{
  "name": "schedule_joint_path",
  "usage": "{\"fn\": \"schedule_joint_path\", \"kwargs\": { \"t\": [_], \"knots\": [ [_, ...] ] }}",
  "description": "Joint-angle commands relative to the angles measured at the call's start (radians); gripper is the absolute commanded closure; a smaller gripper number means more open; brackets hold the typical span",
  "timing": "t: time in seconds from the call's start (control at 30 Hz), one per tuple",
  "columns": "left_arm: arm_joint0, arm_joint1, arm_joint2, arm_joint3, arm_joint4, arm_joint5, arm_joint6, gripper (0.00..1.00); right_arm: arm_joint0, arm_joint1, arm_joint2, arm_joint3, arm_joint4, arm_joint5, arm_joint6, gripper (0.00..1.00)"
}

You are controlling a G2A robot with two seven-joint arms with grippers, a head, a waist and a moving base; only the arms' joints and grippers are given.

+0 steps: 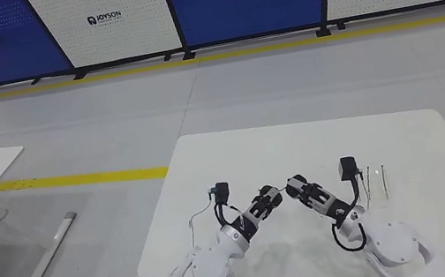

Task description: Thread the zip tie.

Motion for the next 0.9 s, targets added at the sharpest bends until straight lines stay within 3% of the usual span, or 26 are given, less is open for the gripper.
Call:
{"fn": "schedule_joint_path", "kwargs": {
  "t": [0.0, 0.23, 0.27, 0.3, 0.33, 0.63, 0.87],
  "knots": [
    [0.001, 0.000, -0.001, -0.001, -0.002, -0.002, -0.004, 1.00, 0.000, 0.000, 0.000, 0.000, 0.000, 0.000, 0.000, 1.00],
    [0.014, 0.004, -0.015, -0.021, -0.029, -0.020, -0.029, 1.00, -0.008, -0.002, 0.005, -0.005, -0.014, 0.017, -0.003, 0.97],
    [0.017, 0.005, -0.020, -0.027, -0.034, -0.023, -0.033, 1.00, -0.008, -0.002, 0.007, -0.005, -0.023, 0.024, -0.001, 0.63],
    [0.020, 0.005, -0.024, -0.031, -0.036, -0.025, -0.035, 1.00, -0.009, -0.003, 0.008, -0.006, -0.028, 0.028, 0.001, 0.49],
    [0.024, 0.006, -0.027, -0.036, -0.041, -0.028, -0.038, 1.00, -0.010, -0.003, 0.010, -0.006, -0.032, 0.031, 0.003, 0.00],
    [0.055, 0.014, -0.080, -0.072, -0.082, 0.003, -0.039, 1.00, -0.031, 0.000, 0.051, -0.016, -0.047, 0.050, 0.019, 0.00],
    [0.086, 0.027, -0.154, -0.085, -0.123, -0.003, -0.099, 1.00, -0.079, 0.008, 0.133, -0.044, 0.007, 0.027, 0.008, 0.00]
  ]
}}
